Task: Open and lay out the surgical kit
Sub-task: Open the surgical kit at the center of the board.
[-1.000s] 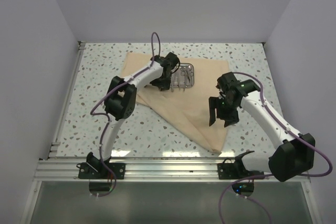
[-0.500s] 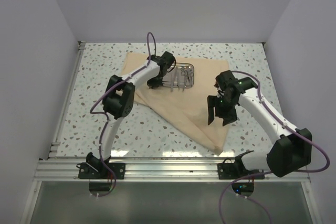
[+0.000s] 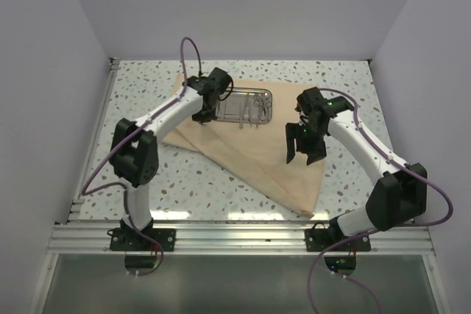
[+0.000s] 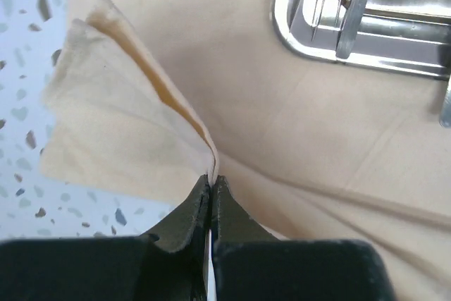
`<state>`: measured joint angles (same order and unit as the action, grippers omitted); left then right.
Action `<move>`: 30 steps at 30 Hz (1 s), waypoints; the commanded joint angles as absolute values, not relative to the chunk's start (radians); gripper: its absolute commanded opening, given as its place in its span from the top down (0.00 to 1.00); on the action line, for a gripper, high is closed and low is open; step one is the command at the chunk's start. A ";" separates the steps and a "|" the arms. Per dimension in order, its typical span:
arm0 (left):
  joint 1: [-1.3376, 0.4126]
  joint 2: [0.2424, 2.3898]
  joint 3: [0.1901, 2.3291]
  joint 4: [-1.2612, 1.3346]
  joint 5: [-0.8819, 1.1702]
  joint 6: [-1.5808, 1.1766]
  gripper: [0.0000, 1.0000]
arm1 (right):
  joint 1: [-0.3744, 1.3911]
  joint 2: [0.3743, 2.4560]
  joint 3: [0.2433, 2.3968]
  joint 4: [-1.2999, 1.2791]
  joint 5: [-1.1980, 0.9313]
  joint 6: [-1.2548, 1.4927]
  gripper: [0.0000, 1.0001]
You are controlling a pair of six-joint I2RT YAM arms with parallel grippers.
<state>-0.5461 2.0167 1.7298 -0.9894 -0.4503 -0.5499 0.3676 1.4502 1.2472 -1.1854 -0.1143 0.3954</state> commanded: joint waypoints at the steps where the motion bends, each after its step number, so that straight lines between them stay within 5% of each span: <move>1: -0.543 1.795 1.601 -1.031 -0.505 -0.626 1.00 | 0.371 1.489 1.327 -1.146 -0.110 0.382 0.32; 9: -0.543 1.326 1.200 -1.190 -0.413 -0.828 1.00 | 0.370 1.563 1.376 -1.127 -0.120 0.374 0.32; 19: -0.557 0.893 0.924 -1.319 -0.050 -0.971 0.91 | 0.371 1.591 1.376 -1.121 -0.103 0.370 0.32; 21: -0.557 0.822 0.891 -1.319 -0.006 -0.992 0.60 | 0.371 1.594 1.373 -1.117 -0.092 0.373 0.32; 22: -0.557 0.801 0.875 -1.319 0.023 -0.988 0.01 | 0.370 1.601 1.374 -1.118 -0.074 0.373 0.31; 30: -0.557 0.943 1.159 -1.292 -0.188 -0.936 0.00 | 0.364 1.612 1.451 -1.068 0.067 0.451 0.29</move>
<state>-0.5529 0.8787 0.9924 -1.3300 -0.0891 -0.9565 0.3672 1.6222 1.3804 -1.1263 -0.0105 0.4149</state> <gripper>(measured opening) 0.996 0.704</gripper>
